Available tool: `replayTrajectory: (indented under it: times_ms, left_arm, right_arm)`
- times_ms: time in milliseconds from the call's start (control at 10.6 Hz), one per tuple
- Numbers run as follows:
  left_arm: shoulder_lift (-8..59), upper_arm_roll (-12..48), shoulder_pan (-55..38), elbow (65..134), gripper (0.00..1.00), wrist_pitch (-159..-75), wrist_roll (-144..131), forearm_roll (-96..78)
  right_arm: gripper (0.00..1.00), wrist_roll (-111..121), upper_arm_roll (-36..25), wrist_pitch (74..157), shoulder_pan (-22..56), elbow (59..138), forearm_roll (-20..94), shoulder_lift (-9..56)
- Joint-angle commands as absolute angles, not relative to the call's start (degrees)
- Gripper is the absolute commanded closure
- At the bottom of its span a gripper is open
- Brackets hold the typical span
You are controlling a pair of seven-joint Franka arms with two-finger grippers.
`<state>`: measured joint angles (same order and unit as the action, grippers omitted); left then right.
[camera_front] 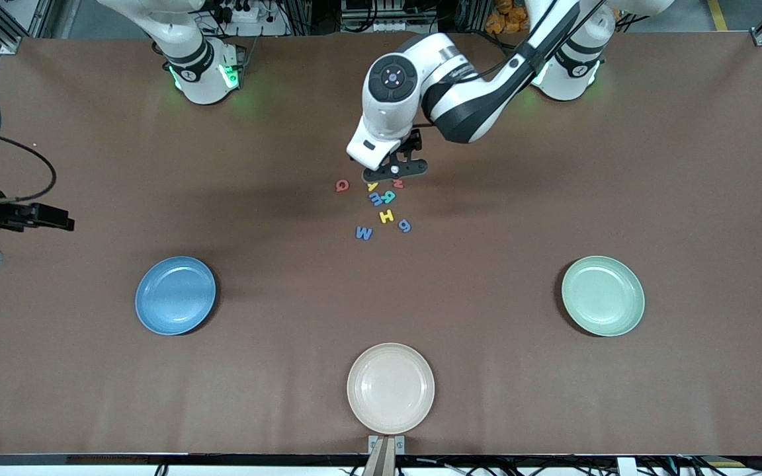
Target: Sort uppercase to blue plate, lowercase to green plate
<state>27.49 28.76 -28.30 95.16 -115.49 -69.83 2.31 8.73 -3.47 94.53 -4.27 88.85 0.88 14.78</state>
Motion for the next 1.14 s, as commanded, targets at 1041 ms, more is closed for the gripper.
replayTrajectory:
  times_ms: [1041]
  left_arm:
    - [42.8, 28.3, -32.4, 93.8, 0.18, -129.3, -98.3, 21.1]
  right_arm:
    - [0.00, 10.5, -2.8, 102.4, -2.0, 88.4, 6.7, 30.2]
